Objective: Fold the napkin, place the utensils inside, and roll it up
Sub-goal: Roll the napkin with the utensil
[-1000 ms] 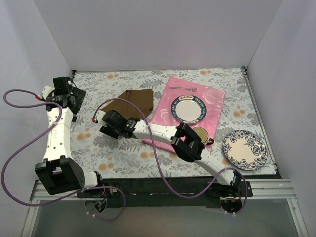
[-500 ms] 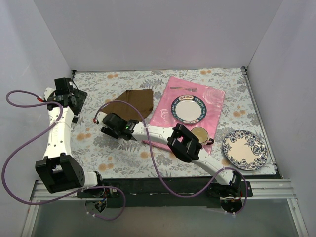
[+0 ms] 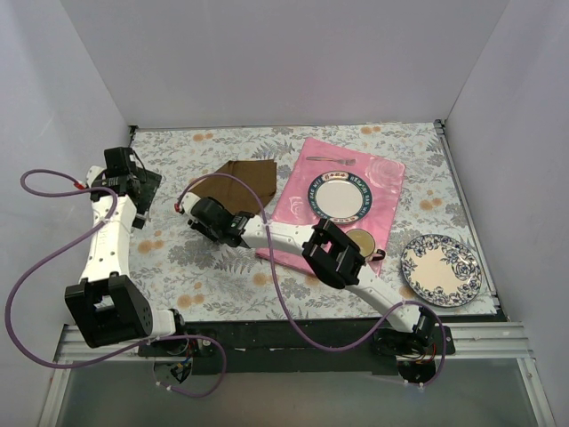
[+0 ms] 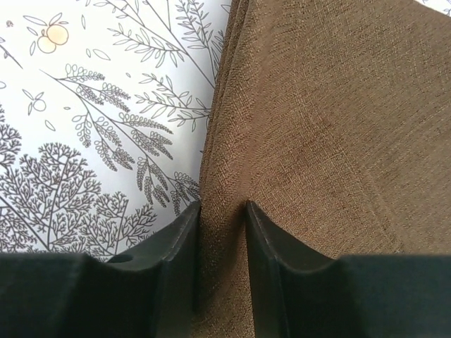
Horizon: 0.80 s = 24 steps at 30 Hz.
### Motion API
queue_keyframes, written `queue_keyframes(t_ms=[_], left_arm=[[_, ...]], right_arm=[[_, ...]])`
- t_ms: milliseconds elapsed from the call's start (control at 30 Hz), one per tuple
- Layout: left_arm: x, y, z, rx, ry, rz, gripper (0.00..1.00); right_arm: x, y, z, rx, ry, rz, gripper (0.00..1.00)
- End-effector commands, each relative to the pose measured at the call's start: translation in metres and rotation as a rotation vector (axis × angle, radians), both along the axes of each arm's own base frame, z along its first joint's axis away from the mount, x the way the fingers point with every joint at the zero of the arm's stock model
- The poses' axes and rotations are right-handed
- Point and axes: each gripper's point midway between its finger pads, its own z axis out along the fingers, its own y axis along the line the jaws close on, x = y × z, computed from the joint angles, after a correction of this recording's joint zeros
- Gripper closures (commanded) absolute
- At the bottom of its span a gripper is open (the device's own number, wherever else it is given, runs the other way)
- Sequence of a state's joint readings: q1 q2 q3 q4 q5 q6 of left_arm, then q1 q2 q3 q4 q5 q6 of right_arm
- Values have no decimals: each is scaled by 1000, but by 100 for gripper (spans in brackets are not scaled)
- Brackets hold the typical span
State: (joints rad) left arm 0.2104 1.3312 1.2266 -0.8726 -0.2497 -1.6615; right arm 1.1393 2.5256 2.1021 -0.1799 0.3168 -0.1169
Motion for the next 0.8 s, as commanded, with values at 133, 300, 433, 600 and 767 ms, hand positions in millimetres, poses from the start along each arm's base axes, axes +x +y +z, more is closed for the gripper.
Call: queue_keyframes(t_ms=[133, 300, 433, 600, 767], left_arm=[[3, -16, -38, -57, 30, -144, 2], [1, -46, -81, -250, 6, -318, 2], [1, -64, -88, -309, -72, -397, 2], [0, -75, -96, -346, -137, -420, 2], [5, -87, -116, -448, -133, -428, 2]], right_arm=[[-13, -5, -33, -42, 99, 29, 75], [-13, -2, -22, 4, 138, 27, 85], [-14, 1, -8, 59, 194, 46, 94], [-15, 2, 3, 126, 267, 45, 99], [-12, 1, 25, 186, 290, 49, 99]])
